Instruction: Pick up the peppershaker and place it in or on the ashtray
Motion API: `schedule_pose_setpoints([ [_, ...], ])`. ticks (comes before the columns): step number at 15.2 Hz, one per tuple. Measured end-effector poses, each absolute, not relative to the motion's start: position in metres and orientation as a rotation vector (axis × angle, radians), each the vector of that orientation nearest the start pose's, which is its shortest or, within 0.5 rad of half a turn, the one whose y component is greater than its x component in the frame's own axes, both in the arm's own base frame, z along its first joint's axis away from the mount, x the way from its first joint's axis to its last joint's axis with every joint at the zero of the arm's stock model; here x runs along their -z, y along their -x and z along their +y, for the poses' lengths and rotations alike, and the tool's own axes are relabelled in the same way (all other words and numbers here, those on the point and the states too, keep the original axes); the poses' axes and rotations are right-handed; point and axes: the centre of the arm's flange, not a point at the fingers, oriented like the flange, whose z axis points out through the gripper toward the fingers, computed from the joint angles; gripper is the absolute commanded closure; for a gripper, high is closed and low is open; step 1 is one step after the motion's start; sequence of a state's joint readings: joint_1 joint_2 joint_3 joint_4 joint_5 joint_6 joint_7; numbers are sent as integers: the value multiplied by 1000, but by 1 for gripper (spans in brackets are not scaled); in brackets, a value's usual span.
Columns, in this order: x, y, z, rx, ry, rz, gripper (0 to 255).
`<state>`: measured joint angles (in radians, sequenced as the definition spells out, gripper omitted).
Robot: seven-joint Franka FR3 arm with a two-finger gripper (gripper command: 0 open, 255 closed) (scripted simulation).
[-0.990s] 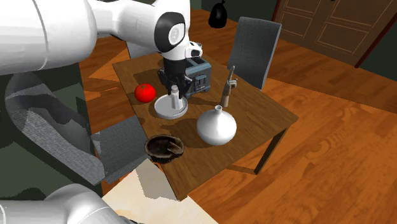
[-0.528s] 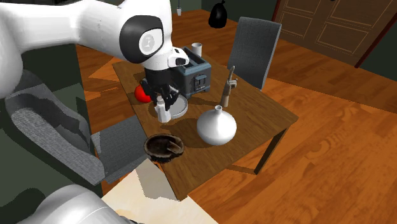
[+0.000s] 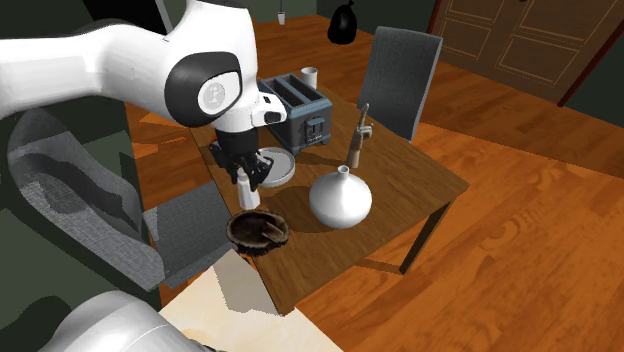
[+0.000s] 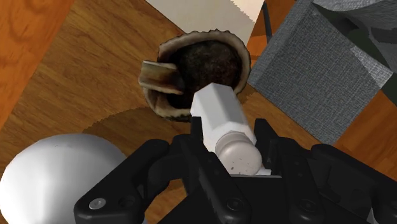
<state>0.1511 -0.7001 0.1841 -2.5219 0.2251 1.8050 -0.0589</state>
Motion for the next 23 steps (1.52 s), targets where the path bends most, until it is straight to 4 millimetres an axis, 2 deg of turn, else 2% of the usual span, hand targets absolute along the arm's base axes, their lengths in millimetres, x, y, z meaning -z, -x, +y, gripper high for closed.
schedule_pose_setpoints([
  [12, -436, -315, 135, -51, 3011, -448, 255],
  [19, -431, -314, 135, -50, 3011, -447, 255],
  [20, -431, -314, 135, -50, 3011, -447, 0],
  [23, -431, -314, 135, -50, 3011, -447, 0],
])
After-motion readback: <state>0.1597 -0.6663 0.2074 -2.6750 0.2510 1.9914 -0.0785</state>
